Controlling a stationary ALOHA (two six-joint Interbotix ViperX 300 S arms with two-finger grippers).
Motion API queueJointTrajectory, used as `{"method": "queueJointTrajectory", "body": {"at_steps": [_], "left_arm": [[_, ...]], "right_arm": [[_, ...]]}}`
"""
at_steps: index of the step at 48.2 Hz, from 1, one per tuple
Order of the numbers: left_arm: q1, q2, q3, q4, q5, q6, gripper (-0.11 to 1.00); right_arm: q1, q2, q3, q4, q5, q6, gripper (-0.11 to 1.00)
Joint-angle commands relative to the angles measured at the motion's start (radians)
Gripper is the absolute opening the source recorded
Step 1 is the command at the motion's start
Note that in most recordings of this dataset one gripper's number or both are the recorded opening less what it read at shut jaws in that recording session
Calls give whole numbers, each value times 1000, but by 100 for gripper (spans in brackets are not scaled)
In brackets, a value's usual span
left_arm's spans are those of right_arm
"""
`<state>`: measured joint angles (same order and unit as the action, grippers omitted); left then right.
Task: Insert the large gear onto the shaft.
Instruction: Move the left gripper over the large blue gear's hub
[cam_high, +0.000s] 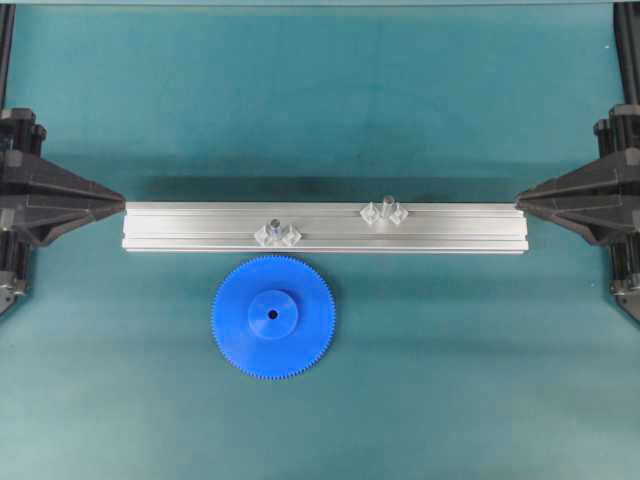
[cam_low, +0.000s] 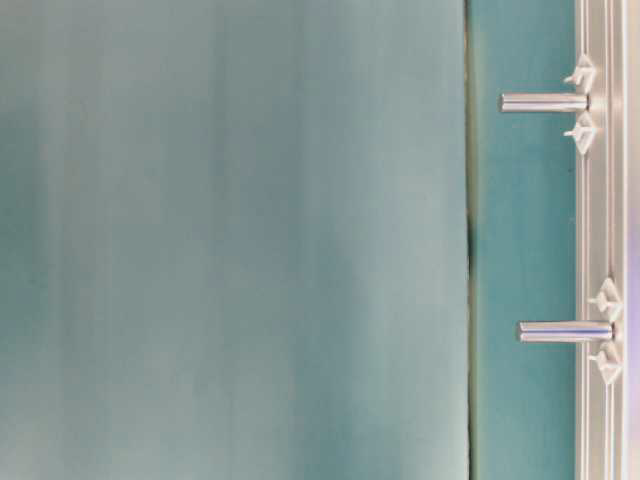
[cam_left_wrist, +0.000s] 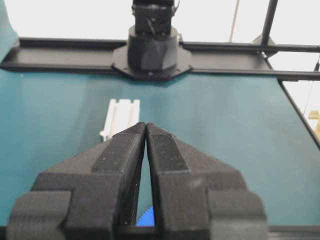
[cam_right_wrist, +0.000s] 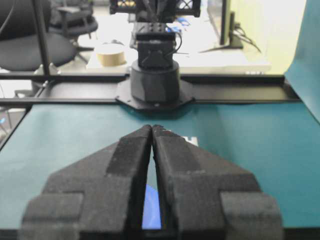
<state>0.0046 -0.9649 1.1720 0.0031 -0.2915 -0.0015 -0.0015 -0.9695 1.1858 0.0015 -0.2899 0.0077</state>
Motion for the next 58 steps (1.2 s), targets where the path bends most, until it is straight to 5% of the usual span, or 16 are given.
{"method": "queueJointTrajectory", "body": {"at_steps": [1,8,27,41,48,53,58], "left_arm": [[-23,15,-55,11,21,-23,11],[-58,72,-133,12,144,-38,0],[-86,342,-272,12,302,-57,0],[-101,525,-397,12,489,-137,0],[-114,584,-442,12,538,-124,0],[-117,611,-460,12,537,-110,7],[-121,641,-483,14,540,-110,32]], "right_arm": [[-3,11,-26,3,-3,0,16],[-5,9,-61,40,133,17,9],[-18,26,-153,43,508,61,9],[-15,71,-167,43,611,166,10],[-11,81,-167,41,640,175,14],[-11,94,-167,35,667,175,18],[-15,106,-167,26,692,175,24]]}}
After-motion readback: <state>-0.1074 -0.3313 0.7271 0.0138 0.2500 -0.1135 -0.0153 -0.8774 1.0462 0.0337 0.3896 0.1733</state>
